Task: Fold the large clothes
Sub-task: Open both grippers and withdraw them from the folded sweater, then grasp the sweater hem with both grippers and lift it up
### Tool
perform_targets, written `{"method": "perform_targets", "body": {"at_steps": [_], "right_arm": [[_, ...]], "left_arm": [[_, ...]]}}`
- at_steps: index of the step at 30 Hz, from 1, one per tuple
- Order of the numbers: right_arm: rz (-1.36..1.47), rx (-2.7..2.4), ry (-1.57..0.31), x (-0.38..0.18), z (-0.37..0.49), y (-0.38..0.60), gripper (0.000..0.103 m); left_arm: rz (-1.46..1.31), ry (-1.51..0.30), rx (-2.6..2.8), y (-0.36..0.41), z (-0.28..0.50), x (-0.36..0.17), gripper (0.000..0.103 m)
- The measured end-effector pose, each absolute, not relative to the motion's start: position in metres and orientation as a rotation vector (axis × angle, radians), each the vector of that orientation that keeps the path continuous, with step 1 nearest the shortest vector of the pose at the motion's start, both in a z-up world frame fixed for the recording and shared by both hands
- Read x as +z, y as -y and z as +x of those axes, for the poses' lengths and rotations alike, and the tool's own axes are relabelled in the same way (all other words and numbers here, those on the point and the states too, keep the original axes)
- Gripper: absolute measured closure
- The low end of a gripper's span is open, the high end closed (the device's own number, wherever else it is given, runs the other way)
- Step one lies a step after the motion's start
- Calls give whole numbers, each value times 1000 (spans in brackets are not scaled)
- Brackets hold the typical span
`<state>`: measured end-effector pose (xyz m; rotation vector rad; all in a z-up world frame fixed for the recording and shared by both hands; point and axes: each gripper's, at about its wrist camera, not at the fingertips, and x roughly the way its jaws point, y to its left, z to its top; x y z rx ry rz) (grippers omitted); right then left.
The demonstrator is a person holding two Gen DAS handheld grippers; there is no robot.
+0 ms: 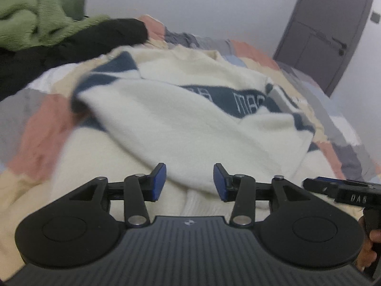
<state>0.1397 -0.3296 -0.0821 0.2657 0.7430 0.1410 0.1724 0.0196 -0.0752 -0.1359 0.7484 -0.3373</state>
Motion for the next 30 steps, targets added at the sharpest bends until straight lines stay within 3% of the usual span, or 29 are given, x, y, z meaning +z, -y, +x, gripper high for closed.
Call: {"method": "perform_targets", "body": {"at_steps": [4, 7, 9, 13, 22, 25, 30], "right_arm": [[340, -31, -735, -76, 119, 361, 23], [354, -174, -745, -78, 101, 382, 23], [437, -211, -764, -85, 96, 397, 23], [667, -175, -866, -113, 99, 419, 23], [1045, 34, -880, -139, 82, 418, 21], [1072, 135, -862, -135, 76, 409, 21], [1020, 105, -961, -140, 70, 386, 23]], "left_arm": [[-209, -736, -247, -59, 147, -63, 44], [-277, -747, -142, -93, 139, -59, 43], [-357, -767, -87, -115, 138, -62, 37], [-540, -828, -14, -148, 142, -77, 36], [-711, -1020, -119, -134, 148, -118, 36], [-827, -1035, -206, -132, 137, -124, 36], [-757, -1139, -280, -102, 124, -132, 36]]}}
